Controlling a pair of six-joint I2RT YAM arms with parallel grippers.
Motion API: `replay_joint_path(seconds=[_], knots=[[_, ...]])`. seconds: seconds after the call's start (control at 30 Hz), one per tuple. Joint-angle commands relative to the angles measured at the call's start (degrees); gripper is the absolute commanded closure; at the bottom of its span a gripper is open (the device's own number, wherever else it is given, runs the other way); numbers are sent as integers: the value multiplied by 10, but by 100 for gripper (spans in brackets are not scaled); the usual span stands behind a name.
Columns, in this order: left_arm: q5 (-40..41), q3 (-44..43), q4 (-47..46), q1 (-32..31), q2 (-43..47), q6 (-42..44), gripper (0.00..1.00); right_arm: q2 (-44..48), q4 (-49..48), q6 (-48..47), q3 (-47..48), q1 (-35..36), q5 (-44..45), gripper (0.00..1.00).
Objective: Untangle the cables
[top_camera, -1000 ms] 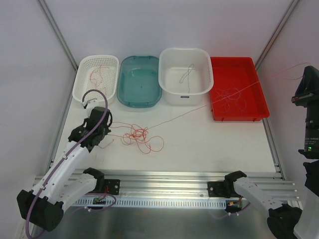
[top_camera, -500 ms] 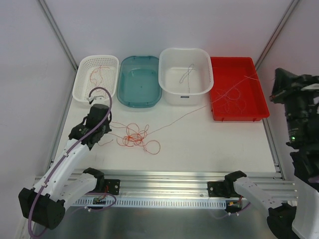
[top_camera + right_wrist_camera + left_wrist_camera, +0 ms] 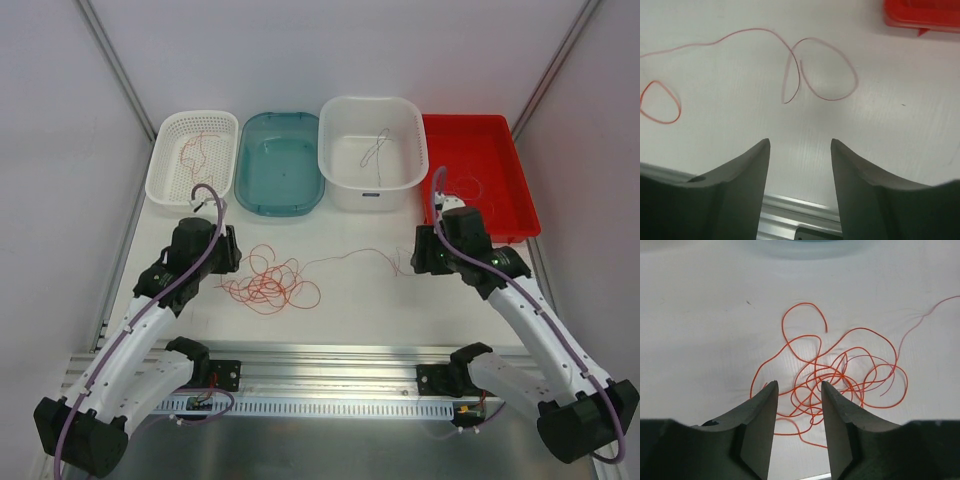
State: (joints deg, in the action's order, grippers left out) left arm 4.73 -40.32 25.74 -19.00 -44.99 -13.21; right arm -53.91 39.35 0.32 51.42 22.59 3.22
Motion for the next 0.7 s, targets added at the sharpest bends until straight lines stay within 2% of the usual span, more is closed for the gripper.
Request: replay_joint_path(seconds=[0.0, 0.03, 0.07, 0.17, 0.27, 0.4, 0.63, 0.67], knots=[[-46, 5, -30, 5, -2, 13, 59, -31, -26, -44, 32, 51, -48, 43], [-52, 5, -31, 5, -3, 13, 56, -42, -29, -56, 44, 60, -61, 40], [-68, 6, -31, 5, -4, 9, 47, -53, -41, -65, 49, 65, -76, 39], [-100, 9, -32, 5, -11, -11, 34, -90, -87, -99, 54, 85, -144, 33], [-122, 15, -32, 5, -19, -43, 31, -144, -124, -117, 69, 99, -211, 30], [-141, 26, -37, 5, -41, -100, 30, -219, -166, -106, 95, 133, -221, 29], [-177, 62, -82, -2, -61, -173, 31, -318, -282, -6, 99, 178, -241, 32], [-173, 72, -94, -5, -62, -178, 32, -322, -307, 34, 98, 187, -230, 32]])
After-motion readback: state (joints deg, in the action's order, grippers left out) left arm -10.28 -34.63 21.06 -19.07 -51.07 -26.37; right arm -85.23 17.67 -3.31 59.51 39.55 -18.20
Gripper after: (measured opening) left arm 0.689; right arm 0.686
